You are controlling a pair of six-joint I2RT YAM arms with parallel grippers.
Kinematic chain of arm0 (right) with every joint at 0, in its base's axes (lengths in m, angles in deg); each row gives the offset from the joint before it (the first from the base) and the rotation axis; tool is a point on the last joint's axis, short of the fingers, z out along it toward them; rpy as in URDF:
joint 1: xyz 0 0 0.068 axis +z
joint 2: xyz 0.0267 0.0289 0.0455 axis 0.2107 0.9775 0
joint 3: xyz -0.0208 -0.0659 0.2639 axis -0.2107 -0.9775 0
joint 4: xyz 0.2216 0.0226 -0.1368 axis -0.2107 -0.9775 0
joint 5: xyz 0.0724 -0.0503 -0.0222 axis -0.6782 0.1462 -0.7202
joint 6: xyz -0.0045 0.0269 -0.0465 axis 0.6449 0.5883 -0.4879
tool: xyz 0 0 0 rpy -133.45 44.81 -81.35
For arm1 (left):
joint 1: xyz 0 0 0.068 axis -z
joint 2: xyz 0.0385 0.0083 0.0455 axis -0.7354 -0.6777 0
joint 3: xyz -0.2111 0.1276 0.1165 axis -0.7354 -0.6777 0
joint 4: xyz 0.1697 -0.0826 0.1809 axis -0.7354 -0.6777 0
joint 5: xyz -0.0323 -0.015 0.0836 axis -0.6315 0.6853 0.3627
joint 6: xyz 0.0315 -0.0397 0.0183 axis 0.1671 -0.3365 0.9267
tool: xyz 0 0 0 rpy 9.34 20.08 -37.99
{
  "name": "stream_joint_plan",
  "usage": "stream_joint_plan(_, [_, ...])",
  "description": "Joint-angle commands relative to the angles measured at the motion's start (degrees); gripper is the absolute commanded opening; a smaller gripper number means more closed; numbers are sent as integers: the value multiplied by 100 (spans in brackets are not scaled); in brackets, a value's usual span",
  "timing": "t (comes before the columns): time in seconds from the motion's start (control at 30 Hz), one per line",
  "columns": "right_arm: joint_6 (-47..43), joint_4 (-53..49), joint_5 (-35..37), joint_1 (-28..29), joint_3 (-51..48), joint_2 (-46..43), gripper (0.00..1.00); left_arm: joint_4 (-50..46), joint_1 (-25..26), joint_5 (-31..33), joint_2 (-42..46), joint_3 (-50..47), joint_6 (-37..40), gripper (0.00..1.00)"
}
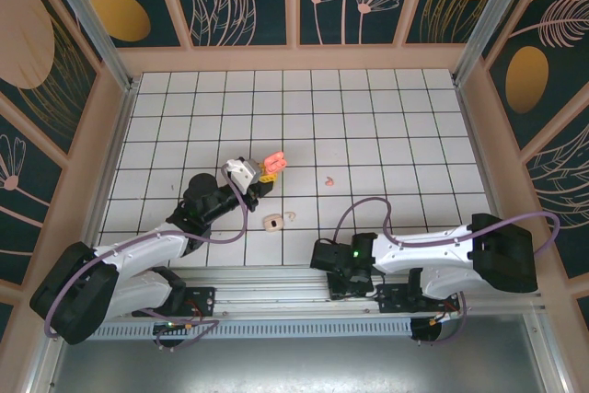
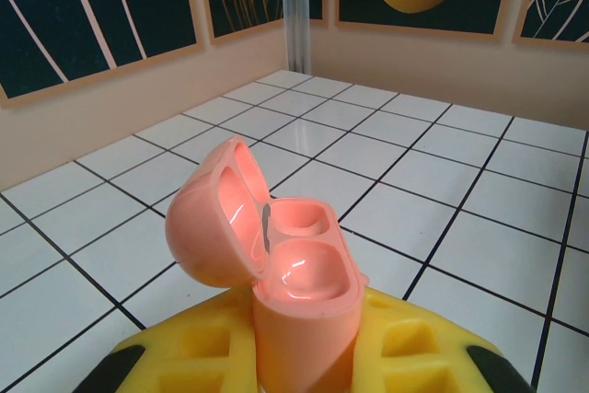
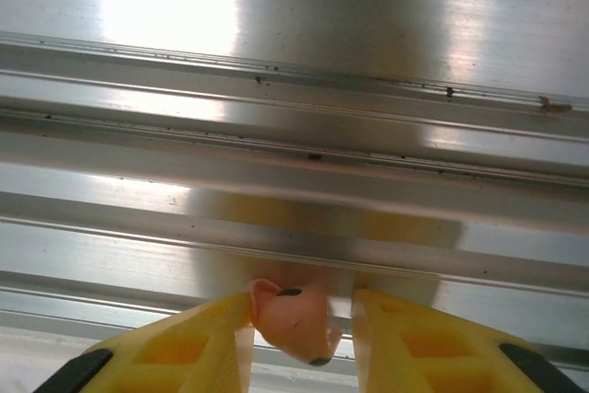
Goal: Insert wireless bluetooth earbuds into charging case
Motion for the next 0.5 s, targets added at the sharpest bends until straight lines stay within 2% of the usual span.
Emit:
stream_joint_plan(0.0, [-28,-170,159,-34,36,54,30,-2,5,-83,42,-23,43,2])
stream_joint_plan(0.27, [132,-296,561,-58,191,-414,25,36,5,-109,-7,-15,53,2])
stream_joint_plan(0.47, [94,-175,1014,-351,296,-990,24,230,9,-352,-91,-49,19,2])
